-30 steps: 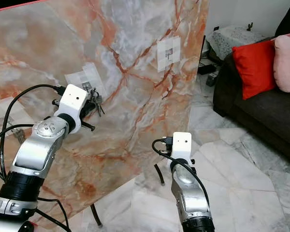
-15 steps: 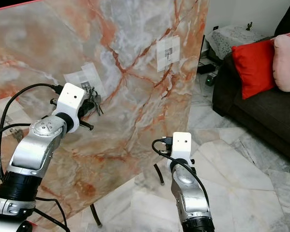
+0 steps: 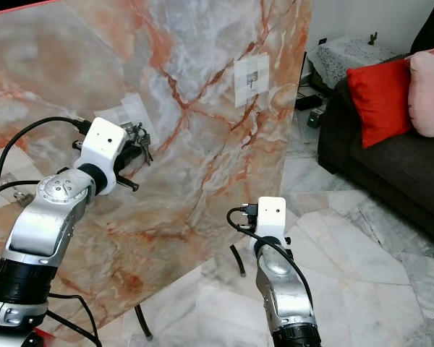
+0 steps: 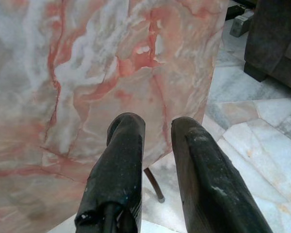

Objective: Hang keys on a hook

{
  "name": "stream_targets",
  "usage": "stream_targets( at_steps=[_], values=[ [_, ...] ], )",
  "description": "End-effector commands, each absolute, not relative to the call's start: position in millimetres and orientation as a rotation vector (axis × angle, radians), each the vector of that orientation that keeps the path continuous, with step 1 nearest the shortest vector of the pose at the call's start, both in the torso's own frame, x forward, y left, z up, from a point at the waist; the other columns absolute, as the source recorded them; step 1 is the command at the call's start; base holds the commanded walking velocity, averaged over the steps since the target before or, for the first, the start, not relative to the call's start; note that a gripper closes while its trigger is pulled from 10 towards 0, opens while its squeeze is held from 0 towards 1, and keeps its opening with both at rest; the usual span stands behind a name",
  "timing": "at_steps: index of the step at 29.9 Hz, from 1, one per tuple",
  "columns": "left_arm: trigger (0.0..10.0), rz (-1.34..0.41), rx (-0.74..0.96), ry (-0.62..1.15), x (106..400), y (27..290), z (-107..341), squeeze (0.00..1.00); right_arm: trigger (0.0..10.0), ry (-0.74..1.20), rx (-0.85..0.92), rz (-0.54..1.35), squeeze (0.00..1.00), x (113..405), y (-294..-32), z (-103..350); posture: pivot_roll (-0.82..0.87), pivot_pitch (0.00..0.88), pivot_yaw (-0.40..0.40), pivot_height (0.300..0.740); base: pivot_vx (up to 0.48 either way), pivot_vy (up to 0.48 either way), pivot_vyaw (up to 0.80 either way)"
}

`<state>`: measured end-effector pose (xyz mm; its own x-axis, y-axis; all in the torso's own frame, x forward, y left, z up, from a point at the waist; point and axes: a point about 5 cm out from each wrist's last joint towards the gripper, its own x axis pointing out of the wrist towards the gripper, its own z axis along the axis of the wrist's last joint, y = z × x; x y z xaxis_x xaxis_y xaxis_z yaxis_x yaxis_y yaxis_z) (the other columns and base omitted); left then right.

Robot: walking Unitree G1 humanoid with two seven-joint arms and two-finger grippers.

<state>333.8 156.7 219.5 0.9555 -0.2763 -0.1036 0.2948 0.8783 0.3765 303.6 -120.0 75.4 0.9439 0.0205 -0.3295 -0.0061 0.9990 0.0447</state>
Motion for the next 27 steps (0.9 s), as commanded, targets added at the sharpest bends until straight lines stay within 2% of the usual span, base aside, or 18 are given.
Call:
stream_targets(
  at_steps=[1, 8, 18, 27],
  values=[
    [10.0, -0.339, 0.408, 0.038, 330.4, 152.2, 220.5, 0.00, 10.0, 0.337, 0.033, 0.023, 0.00, 304.4, -117.1, 75.1, 0.09, 0.046, 0.016, 0.740, 0.000, 0.000, 0.00],
    [10.0, -0.398, 0.429, 0.064, 326.9, 146.5, 214.0, 0.00, 10.0, 0.342, 0.030, 0.024, 0.00, 305.2, -117.2, 74.7, 0.09, 0.043, 0.016, 0.740, 0.000, 0.000, 0.00],
    [10.0, -0.266, 0.403, 0.019, 329.6, 162.6, 230.1, 0.00, 10.0, 0.339, 0.027, 0.026, 0.00, 305.5, -117.2, 74.8, 0.09, 0.041, 0.015, 0.740, 0.000, 0.000, 0.00],
    [10.0, -0.396, 0.348, 0.006, 314.9, 154.4, 224.1, 0.00, 10.0, 0.332, 0.033, 0.021, 0.00, 305.3, -117.3, 75.8, 0.09, 0.043, 0.016, 0.740, 0.000, 0.000, 0.00]
  ],
)
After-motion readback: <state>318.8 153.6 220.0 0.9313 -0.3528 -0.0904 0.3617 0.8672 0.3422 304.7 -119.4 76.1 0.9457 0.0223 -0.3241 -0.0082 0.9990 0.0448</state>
